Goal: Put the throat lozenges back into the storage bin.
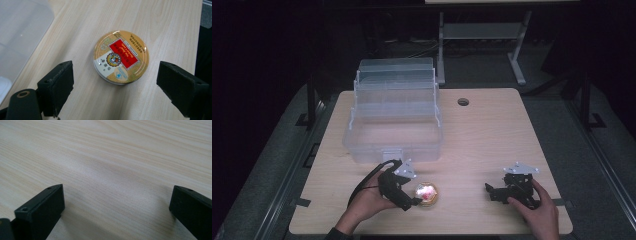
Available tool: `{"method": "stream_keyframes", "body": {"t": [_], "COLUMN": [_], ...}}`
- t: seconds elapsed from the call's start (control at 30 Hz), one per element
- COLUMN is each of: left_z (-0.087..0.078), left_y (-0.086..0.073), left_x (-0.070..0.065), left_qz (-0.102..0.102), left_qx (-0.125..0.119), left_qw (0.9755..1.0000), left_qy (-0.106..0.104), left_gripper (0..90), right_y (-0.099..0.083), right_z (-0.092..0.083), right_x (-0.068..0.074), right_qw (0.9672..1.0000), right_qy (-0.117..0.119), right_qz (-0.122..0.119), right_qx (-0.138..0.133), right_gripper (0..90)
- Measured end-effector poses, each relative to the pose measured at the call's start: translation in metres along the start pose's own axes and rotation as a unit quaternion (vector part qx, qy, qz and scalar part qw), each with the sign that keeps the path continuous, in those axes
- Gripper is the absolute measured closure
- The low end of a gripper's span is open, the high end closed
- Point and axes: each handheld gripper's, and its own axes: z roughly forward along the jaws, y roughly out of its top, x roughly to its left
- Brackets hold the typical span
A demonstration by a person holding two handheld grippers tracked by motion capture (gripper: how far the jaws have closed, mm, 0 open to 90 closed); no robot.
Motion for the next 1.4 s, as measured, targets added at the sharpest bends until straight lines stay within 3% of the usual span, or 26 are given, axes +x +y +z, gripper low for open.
{"method": "stream_keyframes", "body": {"t": [0.6,0.67,1.1,1.4], "left_z": [0.015,0.017,0.031,0.042], "left_y": [0.016,0.018,0.031,0.034], "left_x": [-0.001,-0.001,-0.004,-0.006], "left_qz": [0.016,0.022,0.036,0.046], "left_qx": [0.022,0.033,0.051,0.078], "left_qw": [0.9996,0.9991,0.9979,0.9956], "left_qy": [-0.012,-0.015,-0.018,-0.024], "left_gripper": [13.1,12.9,12.0,11.9], "right_y": [0.0,0.0,0.0,0.0], "right_z": [0.0,0.0,0.0,0.0], "right_x": [0.0,0.0,0.0,0.0], "right_qw": [1.0,1.0,1.0,1.0], "right_qy": [0.0,0.0,0.0,0.0], "right_qz": [0.0,0.0,0.0,0.0], "right_qx": [0.0,0.0,0.0,0.0], "right_gripper": [0.0,0.0,0.0,0.0]}}
